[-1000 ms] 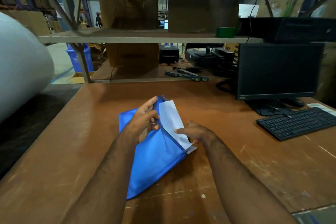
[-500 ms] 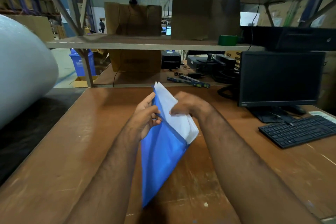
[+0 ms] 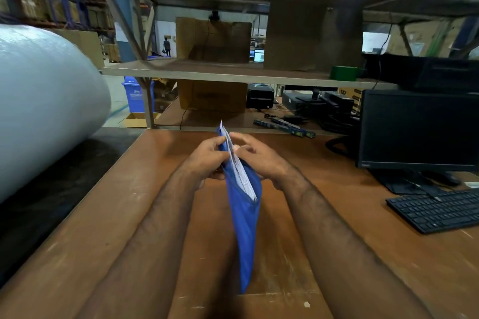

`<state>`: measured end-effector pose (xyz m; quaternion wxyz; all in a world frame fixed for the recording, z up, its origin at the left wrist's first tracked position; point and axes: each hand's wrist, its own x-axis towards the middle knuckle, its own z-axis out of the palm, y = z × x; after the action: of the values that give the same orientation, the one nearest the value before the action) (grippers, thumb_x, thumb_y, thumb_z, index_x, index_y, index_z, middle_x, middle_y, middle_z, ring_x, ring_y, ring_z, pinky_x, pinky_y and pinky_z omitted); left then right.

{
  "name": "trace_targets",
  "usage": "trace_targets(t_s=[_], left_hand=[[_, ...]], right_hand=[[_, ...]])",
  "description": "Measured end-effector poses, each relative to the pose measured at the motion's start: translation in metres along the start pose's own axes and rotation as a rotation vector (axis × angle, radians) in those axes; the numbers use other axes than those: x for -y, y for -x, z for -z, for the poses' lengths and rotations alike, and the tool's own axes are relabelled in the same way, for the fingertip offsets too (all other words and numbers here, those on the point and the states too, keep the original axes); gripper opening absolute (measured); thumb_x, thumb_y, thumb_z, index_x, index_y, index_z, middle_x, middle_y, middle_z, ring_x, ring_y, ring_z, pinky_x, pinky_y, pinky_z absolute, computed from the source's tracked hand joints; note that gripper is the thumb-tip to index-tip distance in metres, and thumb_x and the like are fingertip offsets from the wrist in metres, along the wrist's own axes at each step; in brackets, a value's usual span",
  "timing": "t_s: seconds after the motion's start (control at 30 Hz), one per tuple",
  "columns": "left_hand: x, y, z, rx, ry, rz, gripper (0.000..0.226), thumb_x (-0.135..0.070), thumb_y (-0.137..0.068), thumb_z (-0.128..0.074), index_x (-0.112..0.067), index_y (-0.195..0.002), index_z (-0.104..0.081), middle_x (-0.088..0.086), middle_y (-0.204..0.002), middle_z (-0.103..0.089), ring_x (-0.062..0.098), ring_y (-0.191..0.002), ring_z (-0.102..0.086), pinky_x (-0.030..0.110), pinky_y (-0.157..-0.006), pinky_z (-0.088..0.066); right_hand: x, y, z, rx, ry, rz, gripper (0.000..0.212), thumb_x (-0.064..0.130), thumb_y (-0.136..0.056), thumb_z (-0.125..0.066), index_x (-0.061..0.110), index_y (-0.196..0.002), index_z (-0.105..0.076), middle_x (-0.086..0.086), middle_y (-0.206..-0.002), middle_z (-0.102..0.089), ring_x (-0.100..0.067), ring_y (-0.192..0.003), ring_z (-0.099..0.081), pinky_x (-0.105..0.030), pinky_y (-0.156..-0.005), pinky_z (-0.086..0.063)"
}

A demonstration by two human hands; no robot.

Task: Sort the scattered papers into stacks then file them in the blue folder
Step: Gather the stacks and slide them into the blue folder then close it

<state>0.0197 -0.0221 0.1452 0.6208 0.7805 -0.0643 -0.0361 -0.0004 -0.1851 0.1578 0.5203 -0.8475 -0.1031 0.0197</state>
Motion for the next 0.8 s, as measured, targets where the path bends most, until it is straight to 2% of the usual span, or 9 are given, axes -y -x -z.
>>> trace_targets(t_s=[0.07,0.17,0.23,0.33,0.4,0.47,0.57,0.7,0.8], left_hand=[[-0.004,0.003,0.001,0.021,-0.053,-0.001,0.052,0.004,-0.090,-0.047,-0.020,-0.134,-0.060,0.020,-0.110,-0.072,0.022,-0.081,-0.069,0.029,-0.056,-0.056],[-0.008,0.009,0.005,-0.005,-0.112,0.004,0.042,0.006,-0.093,-0.044,-0.013,-0.126,-0.062,0.020,-0.098,-0.073,0.020,-0.067,-0.066,0.027,-0.049,-0.053],[-0.010,0.008,0.011,-0.043,-0.136,0.016,0.044,0.006,-0.096,-0.044,-0.012,-0.133,-0.059,0.016,-0.088,-0.071,0.017,-0.055,-0.064,0.026,-0.047,-0.053],[-0.014,0.006,0.009,-0.025,-0.191,0.021,0.060,0.005,-0.096,-0.045,-0.014,-0.152,-0.043,0.019,-0.100,-0.069,0.016,-0.050,-0.062,0.025,-0.044,-0.051],[-0.015,0.008,0.003,-0.011,-0.207,0.041,0.065,0.004,-0.097,-0.046,-0.014,-0.157,-0.034,0.019,-0.104,-0.068,0.018,-0.050,-0.063,0.026,-0.045,-0.053],[-0.014,0.009,0.000,-0.010,-0.174,0.032,0.062,0.003,-0.097,-0.048,-0.013,-0.156,-0.036,0.018,-0.102,-0.068,0.019,-0.052,-0.063,0.028,-0.046,-0.056],[-0.014,0.013,0.000,0.028,-0.130,-0.019,0.054,0.004,-0.098,-0.049,-0.014,-0.149,-0.044,0.023,-0.108,-0.069,0.021,-0.056,-0.064,0.030,-0.052,-0.059],[-0.012,0.014,0.004,0.032,-0.100,-0.012,0.055,0.006,-0.098,-0.046,-0.012,-0.150,-0.044,0.022,-0.101,-0.070,0.018,-0.052,-0.064,0.029,-0.051,-0.058],[-0.010,0.014,0.006,0.030,-0.083,0.004,0.061,0.005,-0.099,-0.048,-0.013,-0.156,-0.034,0.023,-0.108,-0.070,0.018,-0.053,-0.064,0.027,-0.050,-0.057]], right_hand=[[0.000,-0.001,-0.003,-0.002,0.064,-0.003,0.034,0.041,-0.100,-0.056,0.050,-0.133,-0.056,0.008,-0.115,-0.066,-0.012,-0.098,-0.068,-0.027,-0.059,-0.052],[-0.002,-0.002,0.000,-0.095,0.153,0.004,0.036,0.034,-0.096,-0.062,0.039,-0.131,-0.065,0.007,-0.120,-0.068,-0.016,-0.102,-0.068,-0.029,-0.063,-0.055],[-0.003,-0.003,0.008,-0.155,0.158,-0.023,0.033,0.026,-0.094,-0.062,0.031,-0.125,-0.070,0.004,-0.117,-0.071,-0.015,-0.097,-0.070,-0.026,-0.056,-0.054],[-0.003,-0.003,0.018,-0.218,0.263,-0.022,0.026,0.019,-0.091,-0.059,0.025,-0.109,-0.077,0.006,-0.105,-0.074,-0.012,-0.090,-0.069,-0.022,-0.056,-0.051],[-0.003,-0.008,0.017,-0.266,0.480,-0.005,0.022,0.023,-0.088,-0.061,0.028,-0.104,-0.075,0.006,-0.105,-0.072,-0.016,-0.097,-0.067,-0.025,-0.070,-0.052],[-0.003,-0.013,0.013,-0.304,0.640,0.094,0.028,0.027,-0.086,-0.063,0.031,-0.113,-0.070,0.005,-0.110,-0.066,-0.020,-0.106,-0.063,-0.032,-0.083,-0.052],[0.003,-0.017,0.006,-0.355,0.651,0.284,0.023,0.041,-0.089,-0.061,0.033,-0.109,-0.070,0.010,-0.100,-0.060,-0.016,-0.100,-0.058,-0.039,-0.084,-0.053],[0.022,-0.021,0.002,-0.282,0.648,0.104,0.041,0.064,-0.086,-0.061,0.034,-0.114,-0.063,0.006,-0.100,-0.072,-0.016,-0.094,-0.065,-0.039,-0.084,-0.056],[0.028,-0.029,-0.002,-0.196,0.741,0.047,0.044,0.021,-0.084,-0.075,0.025,-0.126,-0.065,0.000,-0.106,-0.074,-0.019,-0.093,-0.071,-0.037,-0.083,-0.061]])
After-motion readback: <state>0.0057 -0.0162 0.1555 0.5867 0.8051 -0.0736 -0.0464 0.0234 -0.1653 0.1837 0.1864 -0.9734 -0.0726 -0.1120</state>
